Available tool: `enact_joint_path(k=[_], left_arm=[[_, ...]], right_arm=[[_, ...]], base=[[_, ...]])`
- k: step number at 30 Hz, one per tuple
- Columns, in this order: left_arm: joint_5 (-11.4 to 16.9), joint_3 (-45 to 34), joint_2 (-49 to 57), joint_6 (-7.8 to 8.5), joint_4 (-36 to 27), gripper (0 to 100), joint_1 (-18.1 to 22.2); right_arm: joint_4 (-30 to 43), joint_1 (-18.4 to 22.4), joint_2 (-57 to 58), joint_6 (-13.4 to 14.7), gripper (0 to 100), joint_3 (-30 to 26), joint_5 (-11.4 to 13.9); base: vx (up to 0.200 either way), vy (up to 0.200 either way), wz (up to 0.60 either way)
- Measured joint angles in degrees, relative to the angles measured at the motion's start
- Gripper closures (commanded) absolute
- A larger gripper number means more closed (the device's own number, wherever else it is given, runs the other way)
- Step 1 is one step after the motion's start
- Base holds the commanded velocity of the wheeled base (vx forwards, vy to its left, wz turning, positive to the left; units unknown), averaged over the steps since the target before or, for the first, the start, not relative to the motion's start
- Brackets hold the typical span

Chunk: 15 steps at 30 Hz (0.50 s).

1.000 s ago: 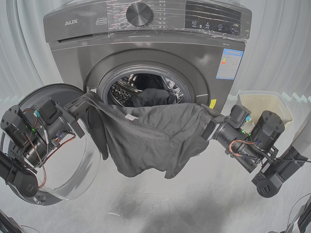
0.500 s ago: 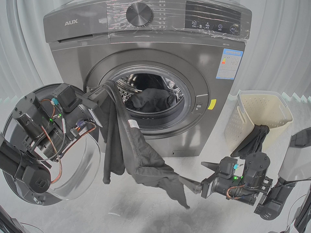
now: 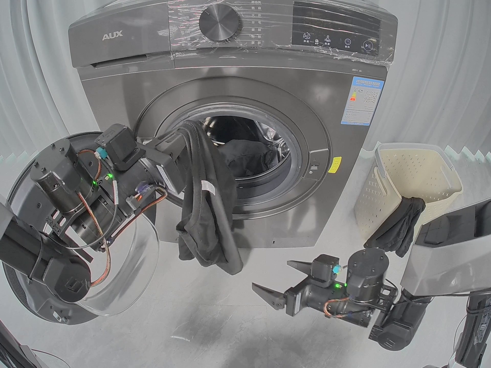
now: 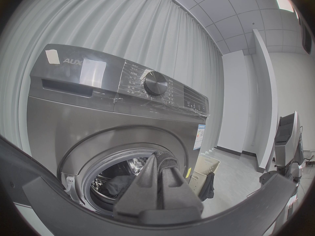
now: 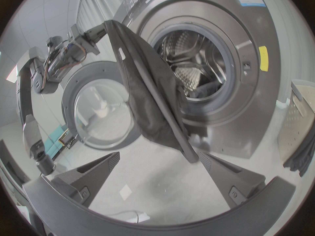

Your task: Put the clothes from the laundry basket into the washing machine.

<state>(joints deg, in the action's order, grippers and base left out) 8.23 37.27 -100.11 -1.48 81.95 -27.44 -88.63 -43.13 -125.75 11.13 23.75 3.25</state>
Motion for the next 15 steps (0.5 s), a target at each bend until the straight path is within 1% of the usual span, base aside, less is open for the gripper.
enact_joint_path(k=[3,4,8,15], left_arm=[[0.0,0.1,0.0,0.00,-0.2,100,-0.2],[0.0,0.1,-0.1,0.00,-0.2,100,-0.4],[0.0,0.3,-0.1,0.02,-0.3,100,-0.9],[-0.1,0.6,-0.3,0.04,-0.5,100,-1.7]], right_arm=[[0.0,0.1,-1.6,-0.3,0,5.9,-0.5],[0.0,0.1,-2.4,-0.5,0,8.6,-0.8],[0.1,0.2,-5.7,-1.9,0,17.3,-1.6],[1.1,0.4,-12.3,-3.4,0,29.5,-2.2]], base=[[0.000,0.000,0.00],[0.000,0.000,0.00],[0.000,0.000,0.00],[0.000,0.000,0.00]])
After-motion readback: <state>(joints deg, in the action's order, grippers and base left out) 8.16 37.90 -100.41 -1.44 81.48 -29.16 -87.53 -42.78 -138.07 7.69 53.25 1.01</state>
